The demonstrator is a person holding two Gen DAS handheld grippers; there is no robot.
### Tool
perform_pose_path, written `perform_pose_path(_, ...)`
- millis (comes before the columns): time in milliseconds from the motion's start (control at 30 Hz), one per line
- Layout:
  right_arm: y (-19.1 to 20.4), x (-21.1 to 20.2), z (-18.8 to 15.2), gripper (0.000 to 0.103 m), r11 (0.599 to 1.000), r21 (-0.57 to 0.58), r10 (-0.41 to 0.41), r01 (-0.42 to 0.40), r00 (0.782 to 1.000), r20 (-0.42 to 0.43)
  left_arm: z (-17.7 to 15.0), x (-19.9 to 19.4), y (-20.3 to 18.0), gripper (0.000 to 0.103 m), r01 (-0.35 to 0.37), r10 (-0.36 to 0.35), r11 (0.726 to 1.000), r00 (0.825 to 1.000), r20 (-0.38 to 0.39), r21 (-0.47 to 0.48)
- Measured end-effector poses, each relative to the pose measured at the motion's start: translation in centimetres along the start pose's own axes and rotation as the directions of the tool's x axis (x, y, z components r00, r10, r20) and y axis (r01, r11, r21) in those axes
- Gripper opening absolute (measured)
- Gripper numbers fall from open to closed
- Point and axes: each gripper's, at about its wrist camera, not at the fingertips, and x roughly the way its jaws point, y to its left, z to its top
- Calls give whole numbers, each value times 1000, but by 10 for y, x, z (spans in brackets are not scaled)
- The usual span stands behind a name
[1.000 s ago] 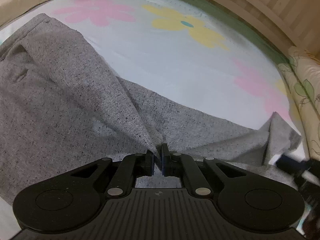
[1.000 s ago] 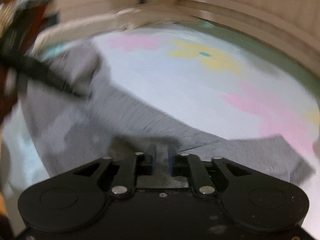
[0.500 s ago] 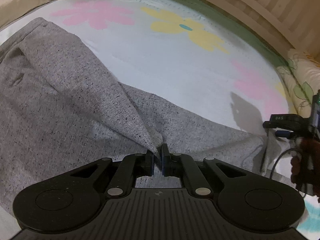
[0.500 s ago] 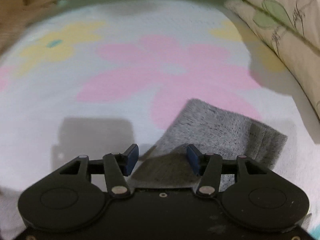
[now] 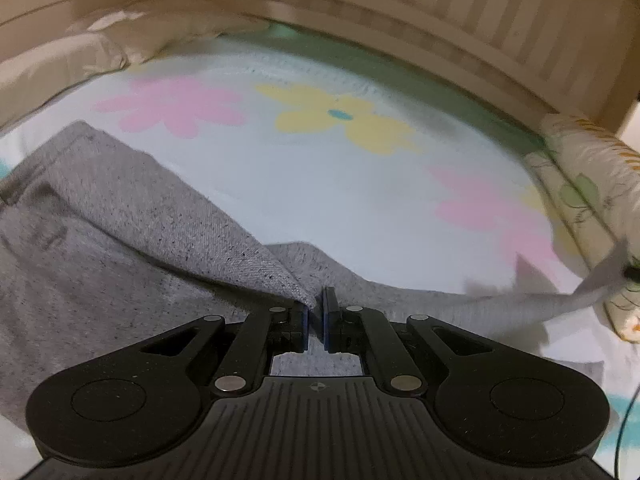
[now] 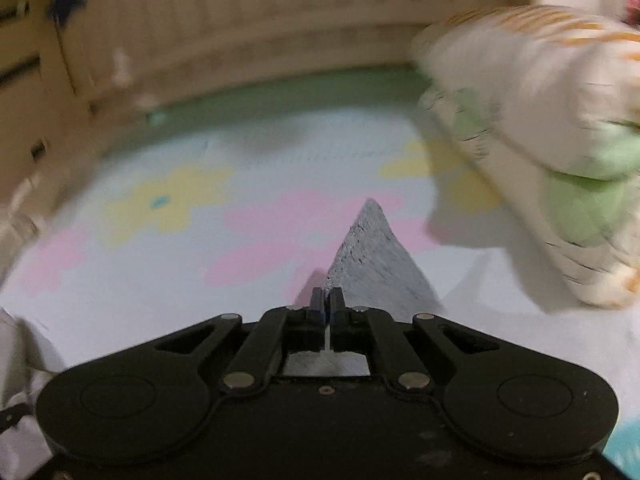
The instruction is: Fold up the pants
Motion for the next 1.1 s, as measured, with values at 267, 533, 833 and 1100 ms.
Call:
perform_pose_path(267,-52,-24,-100,4,994,113,16,6,981,-191,-40,-11,-1,6,-20,21,1000,997,-72,18)
perform_pose_path(533,-77,-17,-129,3,983,183,49,-12,979,-199,-51,-2,2,6,-44,45,999,994,-102,11)
perform_pose_path(833,-75,-67,-137,4,988,155,41,-22,992,-122,-63,-16,2,7,-46,49,998,993,-108,36)
perform_pose_path(1100,-98,-45,-164,28,951,308,57,7,978,-200,-71,10,1,7,-64,72,997,982,-178,49)
